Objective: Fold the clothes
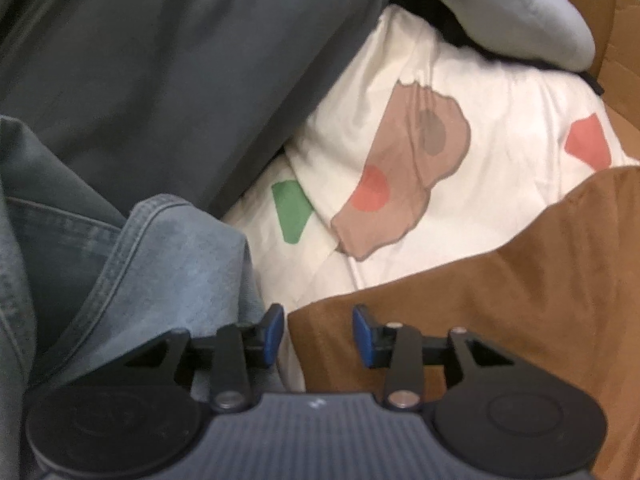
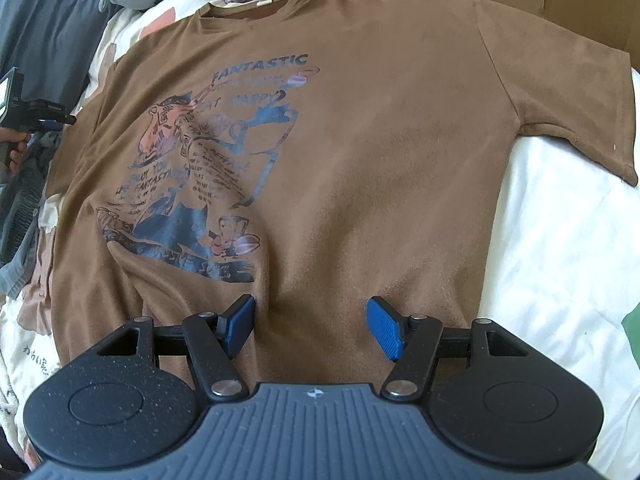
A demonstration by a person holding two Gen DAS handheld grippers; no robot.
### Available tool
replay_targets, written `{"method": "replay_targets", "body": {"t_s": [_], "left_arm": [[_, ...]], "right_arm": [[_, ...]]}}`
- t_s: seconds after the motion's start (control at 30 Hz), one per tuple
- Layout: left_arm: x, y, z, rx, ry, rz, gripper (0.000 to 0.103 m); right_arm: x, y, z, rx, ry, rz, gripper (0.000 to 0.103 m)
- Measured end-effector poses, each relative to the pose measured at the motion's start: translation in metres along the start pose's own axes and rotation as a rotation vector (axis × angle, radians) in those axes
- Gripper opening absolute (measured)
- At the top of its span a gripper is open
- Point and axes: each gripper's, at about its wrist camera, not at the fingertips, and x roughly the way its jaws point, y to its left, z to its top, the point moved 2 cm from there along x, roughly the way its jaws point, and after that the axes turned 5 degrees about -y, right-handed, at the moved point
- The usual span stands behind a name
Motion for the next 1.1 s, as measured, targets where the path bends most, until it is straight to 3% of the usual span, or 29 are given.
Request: {"method": "replay_targets", "body": {"t_s": [0.3,0.33,0.37,0.4,0.47,0.63,0.8,0.9,1.1], "left_arm": [[0.021,0.003,-0.001,-0.063,0.053,-0.002,0.05],[0.021,0.004,0.0,-0.063,0.06,-0.009,0.044],[0.021,0.004,0.001,-0.064,0.067,-0.02,0.024],[0.02,0.005,0.003,-0.064,0.073,-0.03,0.014],[0.016,0.006,0.007,-0.054,0.069,-0.019,0.006],[0.009,0.015,0.013,-0.032,0.036,0.074,0.005],[0.019,0.013,0.009,0.013,0.073,0.097,0.01],[0.019,0.014,0.013,-0.017,0.077,0.099,0.014],[-0.009,0.02,0.025,-0.039,0.004,0.082,0.02]], "right_arm": [[0.003,0.001,-0.001,-0.004,0.014,-0.006,0.068],[0.003,0.001,-0.001,-0.006,0.015,-0.007,0.068],[0.003,0.002,-0.001,-0.005,0.014,-0.008,0.068],[0.003,0.002,-0.001,-0.003,0.013,-0.009,0.068],[0.002,0.003,-0.001,-0.002,0.012,-0.008,0.068],[0.002,0.002,-0.002,-0.001,0.011,-0.009,0.068],[0.001,0.001,-0.002,-0.005,0.013,-0.01,0.068],[0.0,0.001,-0.002,-0.007,0.01,-0.011,0.068],[-0.001,-0.001,-0.003,-0.002,0.003,-0.013,0.068]]}}
